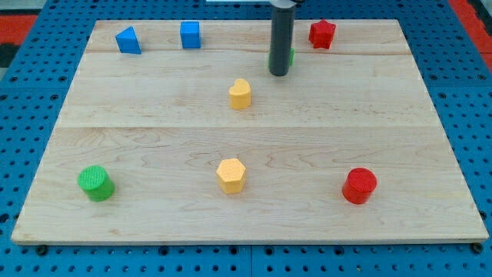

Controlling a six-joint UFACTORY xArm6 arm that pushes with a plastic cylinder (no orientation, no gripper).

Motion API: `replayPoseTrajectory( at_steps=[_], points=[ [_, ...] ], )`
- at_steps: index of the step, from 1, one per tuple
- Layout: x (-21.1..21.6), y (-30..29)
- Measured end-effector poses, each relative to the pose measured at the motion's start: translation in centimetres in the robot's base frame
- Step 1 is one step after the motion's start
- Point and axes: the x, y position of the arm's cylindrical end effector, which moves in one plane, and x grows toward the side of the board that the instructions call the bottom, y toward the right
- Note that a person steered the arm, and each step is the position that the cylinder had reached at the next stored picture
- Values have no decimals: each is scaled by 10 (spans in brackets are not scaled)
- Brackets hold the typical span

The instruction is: Push the green star to the top center

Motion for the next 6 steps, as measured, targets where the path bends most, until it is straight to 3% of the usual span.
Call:
replayPoseTrajectory(
  at_steps=[2, 5, 6],
  points=[
    [-15, 34],
    [-66, -26],
    [-74, -15]
  ],
)
